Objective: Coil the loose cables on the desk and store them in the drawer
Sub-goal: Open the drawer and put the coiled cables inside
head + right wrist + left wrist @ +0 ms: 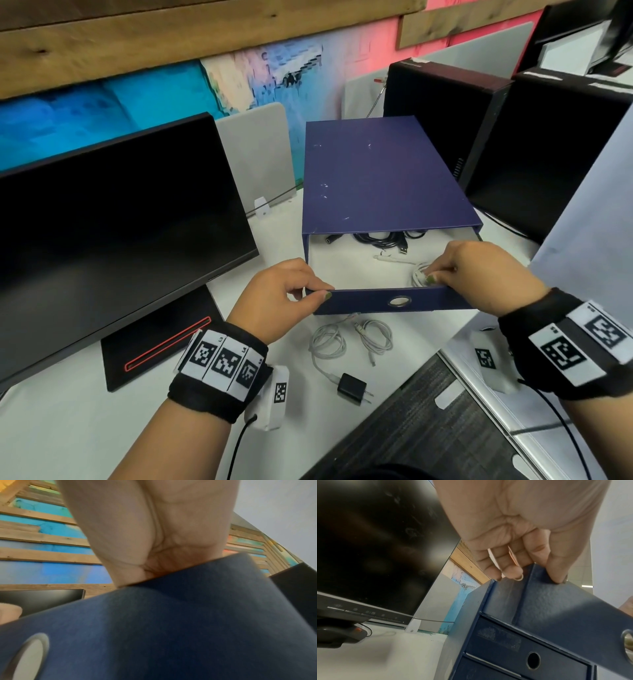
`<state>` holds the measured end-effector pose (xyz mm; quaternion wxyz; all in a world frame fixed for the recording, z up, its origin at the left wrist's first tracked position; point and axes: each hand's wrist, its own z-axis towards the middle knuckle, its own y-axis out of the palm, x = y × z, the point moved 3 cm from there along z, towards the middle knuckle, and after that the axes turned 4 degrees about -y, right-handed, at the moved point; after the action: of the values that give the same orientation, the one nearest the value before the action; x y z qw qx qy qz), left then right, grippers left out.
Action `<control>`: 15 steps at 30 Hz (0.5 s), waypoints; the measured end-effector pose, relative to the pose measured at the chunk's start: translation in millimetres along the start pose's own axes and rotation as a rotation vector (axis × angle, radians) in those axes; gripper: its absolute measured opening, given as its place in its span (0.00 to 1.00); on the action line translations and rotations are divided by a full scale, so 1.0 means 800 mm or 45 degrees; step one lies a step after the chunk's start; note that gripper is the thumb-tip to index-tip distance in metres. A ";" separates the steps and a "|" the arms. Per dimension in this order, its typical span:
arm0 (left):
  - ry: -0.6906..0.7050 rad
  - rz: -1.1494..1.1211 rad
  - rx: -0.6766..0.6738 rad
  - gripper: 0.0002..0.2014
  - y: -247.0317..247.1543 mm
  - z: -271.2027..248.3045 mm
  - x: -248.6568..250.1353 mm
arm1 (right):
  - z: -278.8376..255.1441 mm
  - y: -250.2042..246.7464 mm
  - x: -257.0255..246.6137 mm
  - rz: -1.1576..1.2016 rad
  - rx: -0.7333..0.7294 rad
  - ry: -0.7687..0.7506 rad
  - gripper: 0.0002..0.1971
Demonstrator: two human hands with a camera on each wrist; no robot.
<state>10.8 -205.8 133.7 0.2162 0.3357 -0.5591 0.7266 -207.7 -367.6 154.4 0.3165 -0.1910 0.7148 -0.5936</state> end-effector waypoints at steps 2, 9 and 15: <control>0.004 -0.005 -0.002 0.09 0.000 0.000 0.000 | 0.003 -0.004 0.000 0.058 -0.004 0.046 0.07; -0.006 -0.026 -0.004 0.09 0.001 0.001 0.000 | 0.016 -0.005 -0.011 0.039 -0.036 0.123 0.09; -0.014 -0.007 0.001 0.09 0.001 -0.001 0.001 | 0.033 -0.003 -0.009 -0.294 0.080 0.217 0.08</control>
<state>9.5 -205.3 133.5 0.2149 0.3413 -0.5590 0.7245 -184.8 -383.2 155.9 0.1900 -0.2108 0.6934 -0.6623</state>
